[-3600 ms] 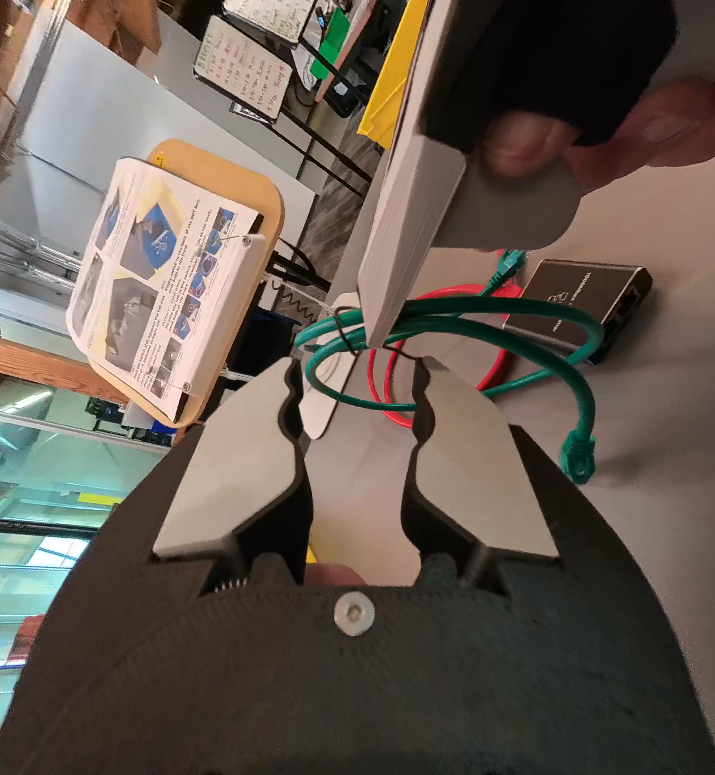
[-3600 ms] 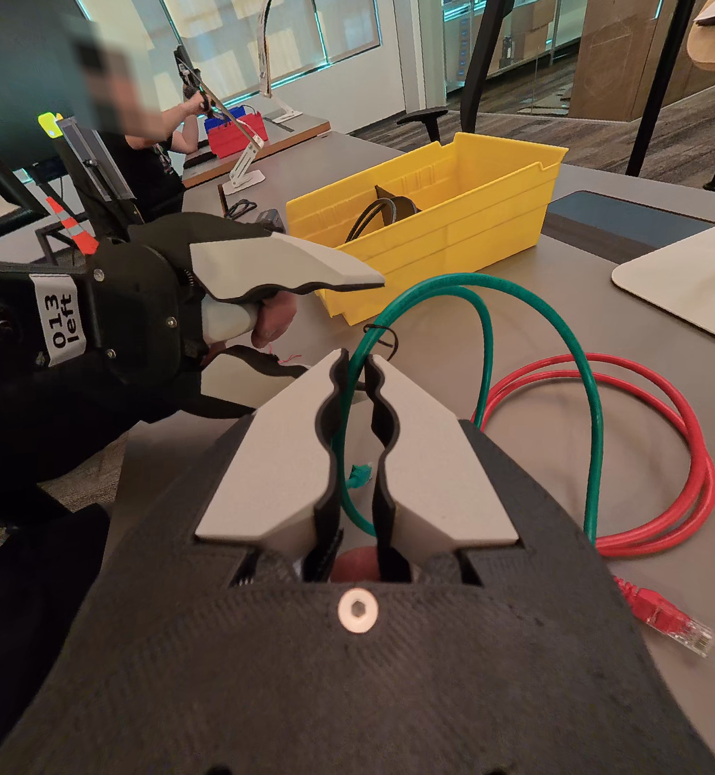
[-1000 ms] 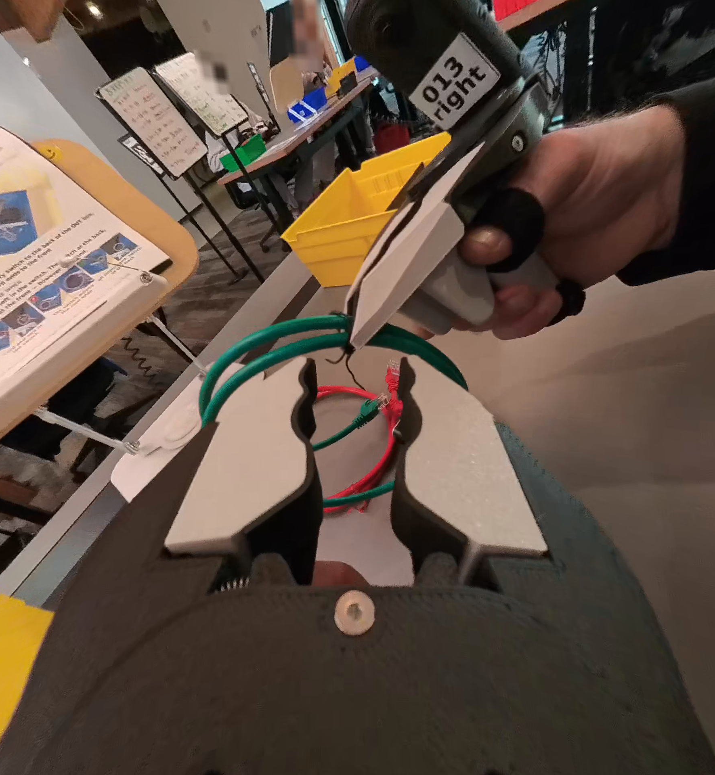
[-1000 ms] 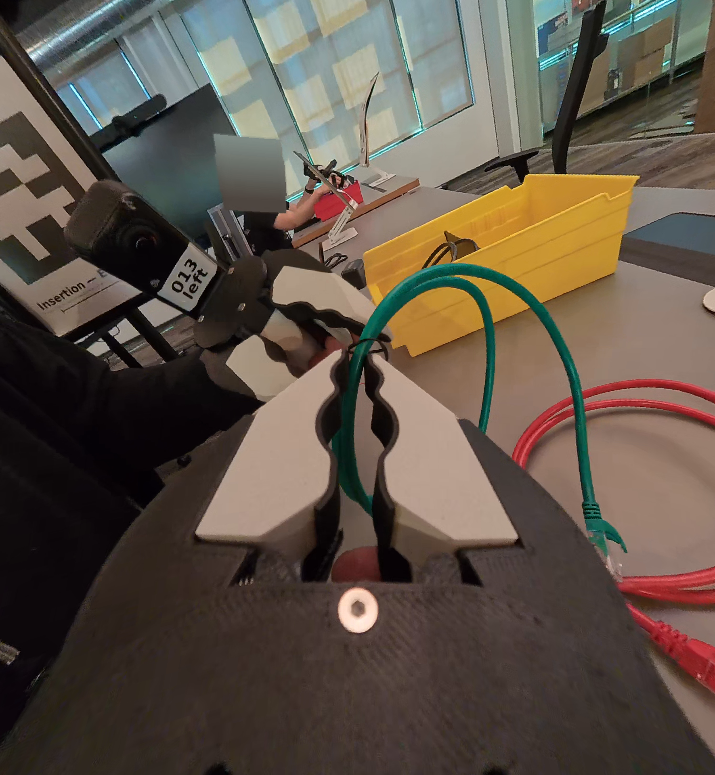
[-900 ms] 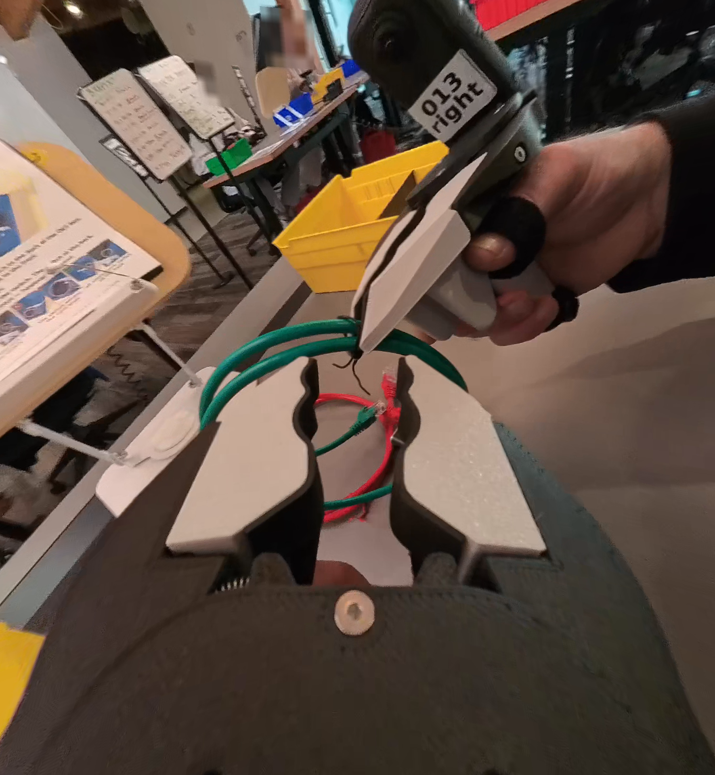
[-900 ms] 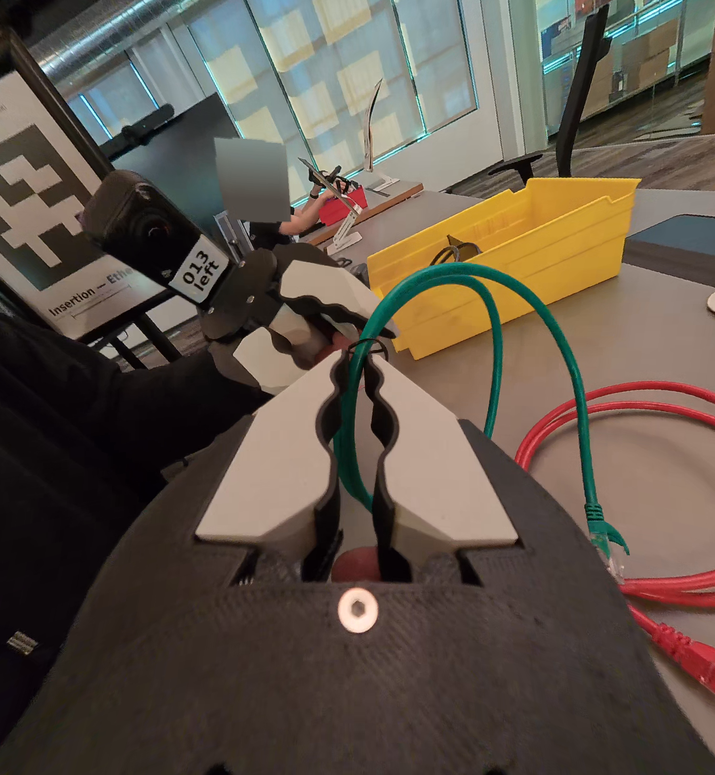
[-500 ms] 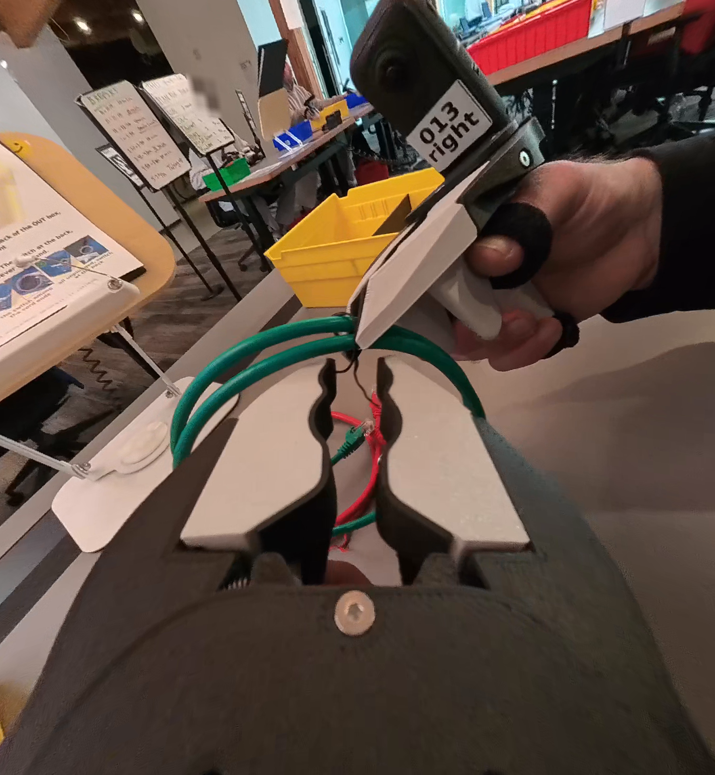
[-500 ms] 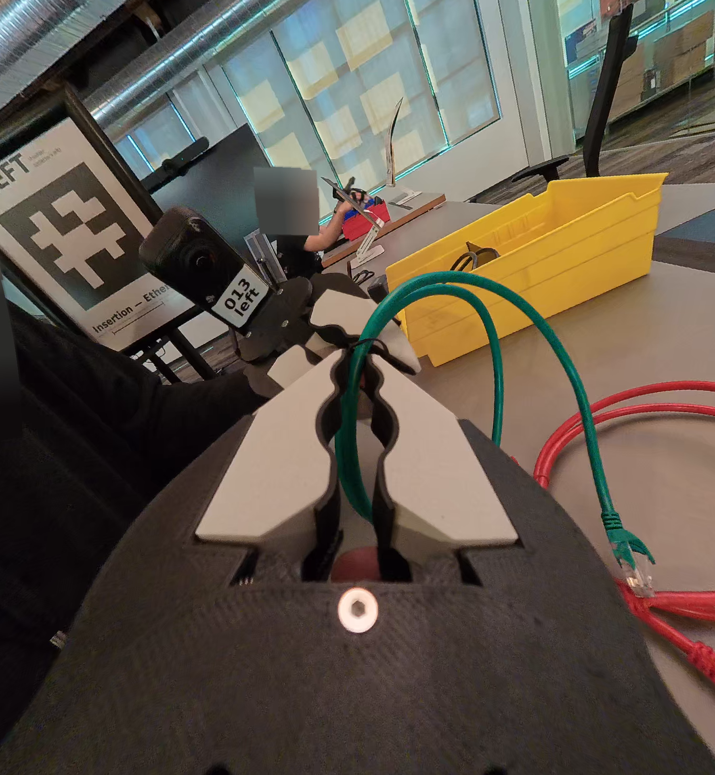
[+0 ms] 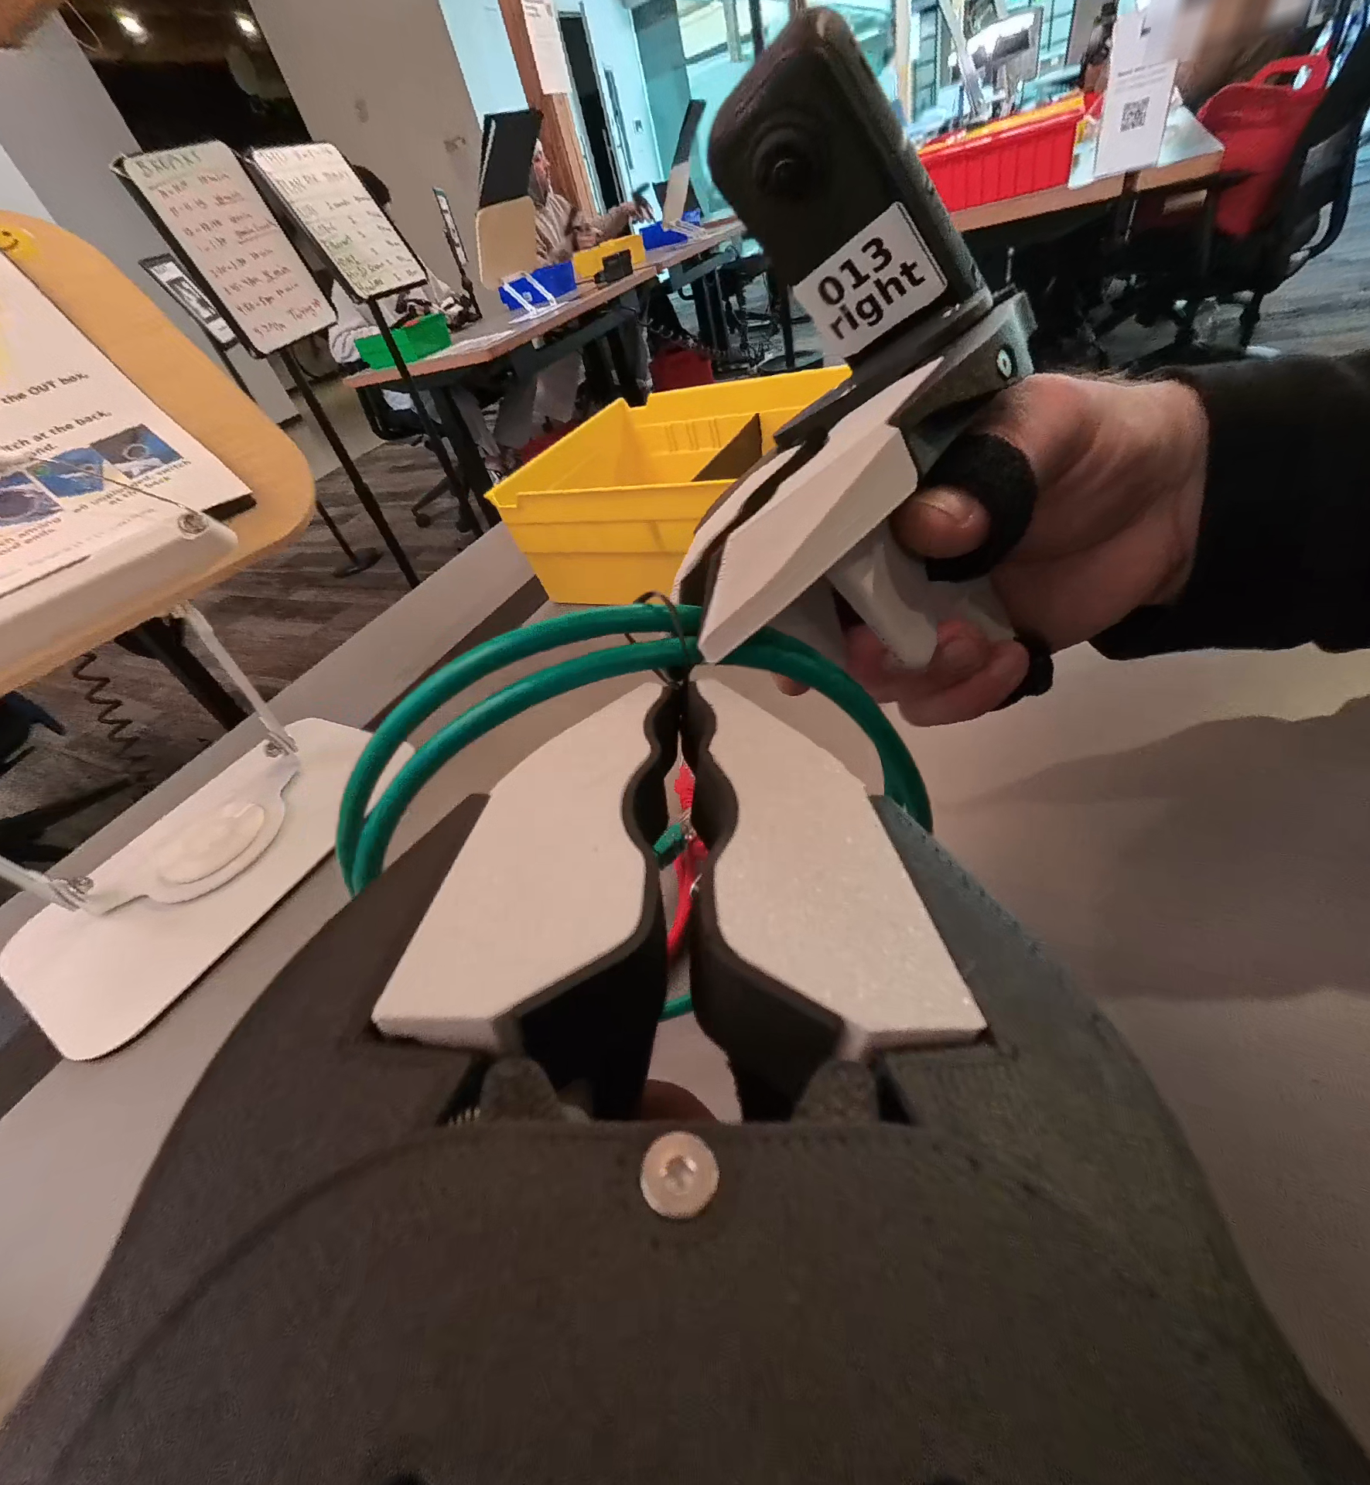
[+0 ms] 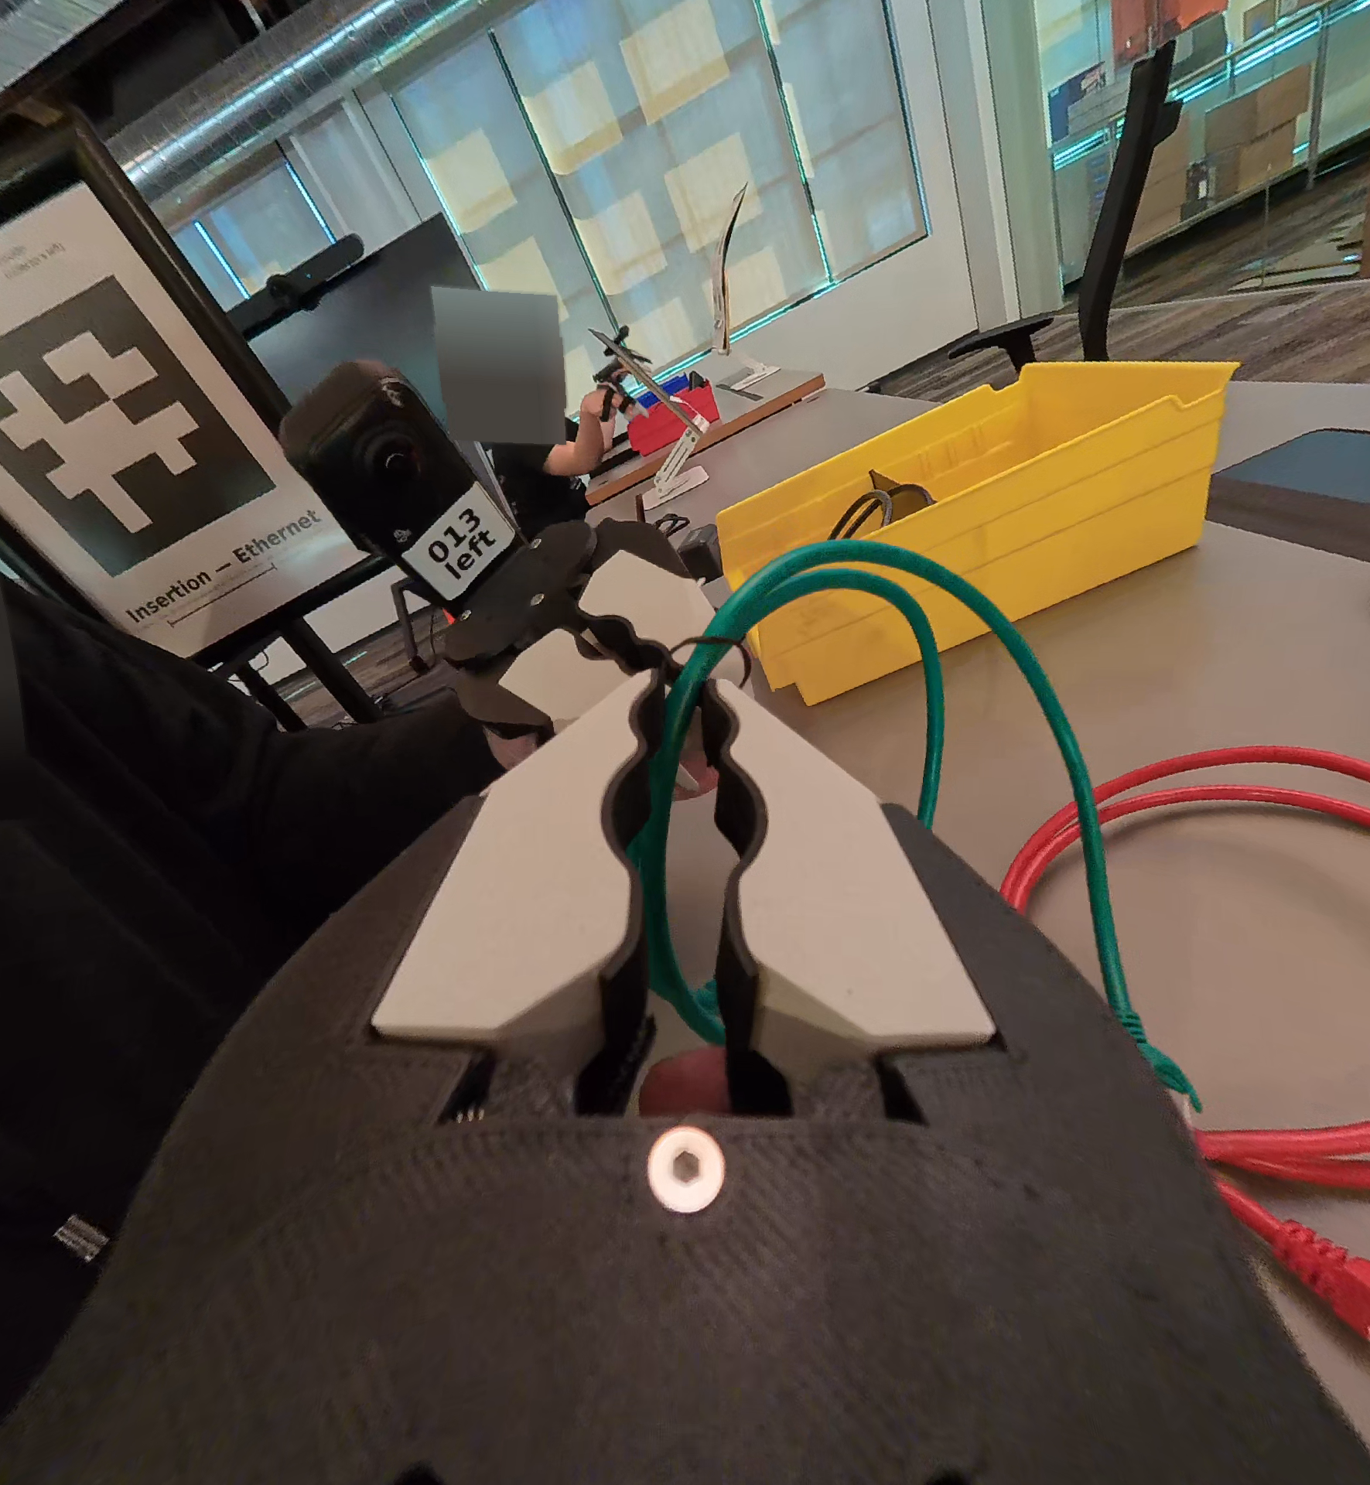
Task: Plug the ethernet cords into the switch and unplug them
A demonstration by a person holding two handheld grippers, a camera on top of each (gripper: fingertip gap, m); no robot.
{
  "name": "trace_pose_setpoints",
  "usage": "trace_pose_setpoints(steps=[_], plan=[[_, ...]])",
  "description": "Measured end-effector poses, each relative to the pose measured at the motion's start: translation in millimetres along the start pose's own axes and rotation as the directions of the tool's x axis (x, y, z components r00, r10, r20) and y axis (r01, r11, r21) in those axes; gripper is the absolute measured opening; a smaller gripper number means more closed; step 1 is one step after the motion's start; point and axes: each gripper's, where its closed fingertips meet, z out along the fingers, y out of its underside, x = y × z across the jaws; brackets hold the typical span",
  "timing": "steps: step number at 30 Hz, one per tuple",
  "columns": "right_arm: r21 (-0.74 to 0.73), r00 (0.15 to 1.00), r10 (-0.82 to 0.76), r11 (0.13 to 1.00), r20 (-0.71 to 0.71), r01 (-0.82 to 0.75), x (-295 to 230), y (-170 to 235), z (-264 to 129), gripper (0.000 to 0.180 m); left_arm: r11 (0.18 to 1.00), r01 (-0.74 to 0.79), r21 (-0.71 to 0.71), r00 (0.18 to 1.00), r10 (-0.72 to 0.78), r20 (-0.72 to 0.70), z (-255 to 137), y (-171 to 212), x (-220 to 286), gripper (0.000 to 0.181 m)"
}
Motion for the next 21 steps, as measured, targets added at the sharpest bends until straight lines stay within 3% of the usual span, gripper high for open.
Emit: trace_pose_setpoints(steps=[10, 15, 18, 21], plan=[[-0.084, 0.987, -0.141, 0.987, -0.082, 0.135, 1, -4, -6, 0.016, 0.989, 0.144, 0.018, 0.989, -0.143, -0.034, -3, -2, -5, 0.001], [-0.194, 0.888, -0.415, 0.905, -0.2, 0.379, 0, -16, -9, 0.013, 0.983, 0.185, 0.002, 0.983, -0.185, -0.022, -2, 2, -8, 0.001], [-0.258, 0.842, -0.519, 0.842, -0.148, 0.474, -20, -16, -5, 0.008, 0.98, 0.198, -0.003, 0.98, -0.198, -0.017, -2, 3, -9, 0.001], [-0.395, 0.866, -0.488, 0.821, -0.109, 0.412, -20, 9, 2, 0.003, 0.977, 0.211, 0.004, 0.977, -0.211, -0.02, -2, 0, -9, 0.001]])
